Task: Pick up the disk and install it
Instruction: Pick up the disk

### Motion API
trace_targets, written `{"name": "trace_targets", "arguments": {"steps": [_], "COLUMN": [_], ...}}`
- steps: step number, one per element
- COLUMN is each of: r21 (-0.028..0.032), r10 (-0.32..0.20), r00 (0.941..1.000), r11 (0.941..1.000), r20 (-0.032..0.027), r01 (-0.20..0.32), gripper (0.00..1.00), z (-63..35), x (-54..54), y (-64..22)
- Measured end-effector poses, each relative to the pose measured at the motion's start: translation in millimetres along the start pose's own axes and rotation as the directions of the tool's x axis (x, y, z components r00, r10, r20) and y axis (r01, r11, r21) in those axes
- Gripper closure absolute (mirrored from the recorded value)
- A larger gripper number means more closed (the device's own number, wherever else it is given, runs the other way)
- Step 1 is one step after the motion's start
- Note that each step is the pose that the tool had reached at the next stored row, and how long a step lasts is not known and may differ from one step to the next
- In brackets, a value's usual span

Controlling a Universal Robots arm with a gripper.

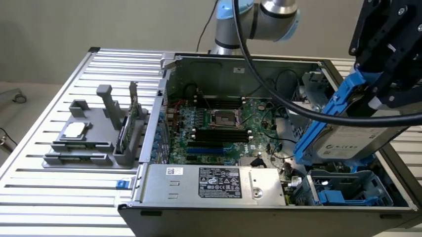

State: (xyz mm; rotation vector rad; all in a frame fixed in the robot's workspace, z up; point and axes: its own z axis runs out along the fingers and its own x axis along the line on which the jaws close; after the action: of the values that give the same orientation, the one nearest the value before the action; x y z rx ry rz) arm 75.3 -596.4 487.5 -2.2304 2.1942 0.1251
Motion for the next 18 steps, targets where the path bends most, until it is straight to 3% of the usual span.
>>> {"name": "trace_targets", "arguments": {"steps": [8,18], "r21": [0.0000,0.0048], "r10": [0.000,0.000], "r00": [1.0000,1.0000], "r11": [1.0000,1.0000], "r20": [0.0002,-0.0001], "r01": [0.000,0.000], "gripper": [0.67,0.67], "z": [3.2,18.9], "x": [0.9,2.0], "y": [-35.3,-40.6]}}
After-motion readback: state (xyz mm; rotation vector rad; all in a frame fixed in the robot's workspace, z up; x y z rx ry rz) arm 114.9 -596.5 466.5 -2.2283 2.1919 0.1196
